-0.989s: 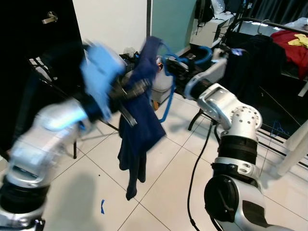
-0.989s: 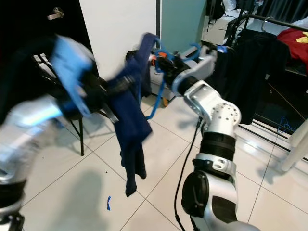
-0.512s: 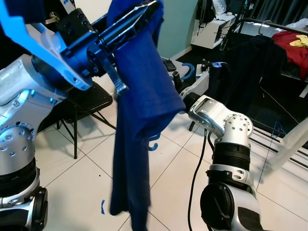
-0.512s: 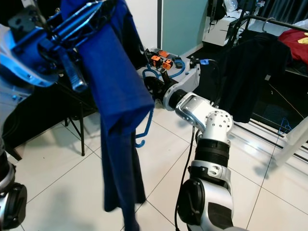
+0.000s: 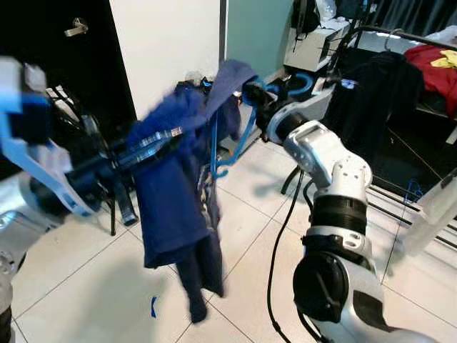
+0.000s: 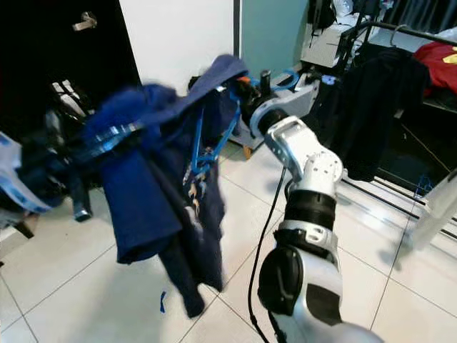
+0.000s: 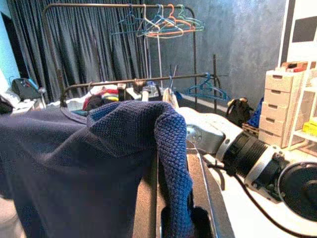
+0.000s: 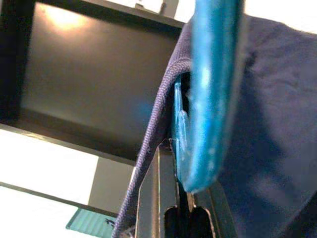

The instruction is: Hang hanger

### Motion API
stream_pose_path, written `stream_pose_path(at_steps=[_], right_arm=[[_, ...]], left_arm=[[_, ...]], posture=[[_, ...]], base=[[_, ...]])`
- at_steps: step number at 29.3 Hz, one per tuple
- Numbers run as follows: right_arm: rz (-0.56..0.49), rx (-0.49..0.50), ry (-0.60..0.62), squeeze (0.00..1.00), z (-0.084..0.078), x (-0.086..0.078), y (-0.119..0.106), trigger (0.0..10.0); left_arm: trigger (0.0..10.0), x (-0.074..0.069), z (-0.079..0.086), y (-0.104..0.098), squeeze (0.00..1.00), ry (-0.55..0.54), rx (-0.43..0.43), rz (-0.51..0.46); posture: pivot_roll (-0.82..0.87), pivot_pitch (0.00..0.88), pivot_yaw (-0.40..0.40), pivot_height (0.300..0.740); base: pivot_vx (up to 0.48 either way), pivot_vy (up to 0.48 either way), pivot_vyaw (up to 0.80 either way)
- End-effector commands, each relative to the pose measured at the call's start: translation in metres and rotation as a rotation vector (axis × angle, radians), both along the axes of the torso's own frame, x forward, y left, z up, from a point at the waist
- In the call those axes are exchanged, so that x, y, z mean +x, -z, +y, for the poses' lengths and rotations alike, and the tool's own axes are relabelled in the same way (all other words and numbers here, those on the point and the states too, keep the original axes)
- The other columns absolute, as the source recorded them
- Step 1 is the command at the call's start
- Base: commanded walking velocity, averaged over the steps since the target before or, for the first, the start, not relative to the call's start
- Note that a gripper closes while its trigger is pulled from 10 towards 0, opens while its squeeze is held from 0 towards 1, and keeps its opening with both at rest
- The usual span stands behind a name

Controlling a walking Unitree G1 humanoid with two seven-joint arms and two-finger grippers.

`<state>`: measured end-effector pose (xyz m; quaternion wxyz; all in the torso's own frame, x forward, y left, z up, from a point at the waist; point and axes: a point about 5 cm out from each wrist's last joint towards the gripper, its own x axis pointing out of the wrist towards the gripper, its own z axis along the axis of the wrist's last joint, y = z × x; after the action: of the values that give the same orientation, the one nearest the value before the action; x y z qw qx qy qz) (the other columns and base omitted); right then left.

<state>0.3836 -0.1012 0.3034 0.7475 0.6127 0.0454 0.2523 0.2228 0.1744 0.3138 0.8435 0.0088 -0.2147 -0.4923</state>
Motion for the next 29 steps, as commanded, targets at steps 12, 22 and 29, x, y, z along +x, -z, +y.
stream_pose_path(at_steps=[12,22,29], right_arm=[[-0.073,0.136,0.005,0.00,0.014,0.010,-0.032,10.0],[-0.145,-0.008,0.168,0.00,0.019,0.018,-0.041,10.0],[-0.190,-0.104,0.234,0.00,0.014,0.020,-0.042,10.0]], left_arm=[[10.0,0.036,-0.016,0.026,0.00,-0.271,0.169,0.008],[10.0,0.050,-0.052,0.020,0.00,-0.298,0.065,-0.054],[10.0,0.042,-0.055,0.017,0.00,-0.223,0.004,-0.037]], posture=[[0.01,0.045,-0.017,0.740],[0.02,0.045,-0.016,0.740],[0.02,0.041,-0.019,0.740]], base=[[0.000,0.000,0.00],[0.000,0.000,0.00],[0.000,0.000,0.00]])
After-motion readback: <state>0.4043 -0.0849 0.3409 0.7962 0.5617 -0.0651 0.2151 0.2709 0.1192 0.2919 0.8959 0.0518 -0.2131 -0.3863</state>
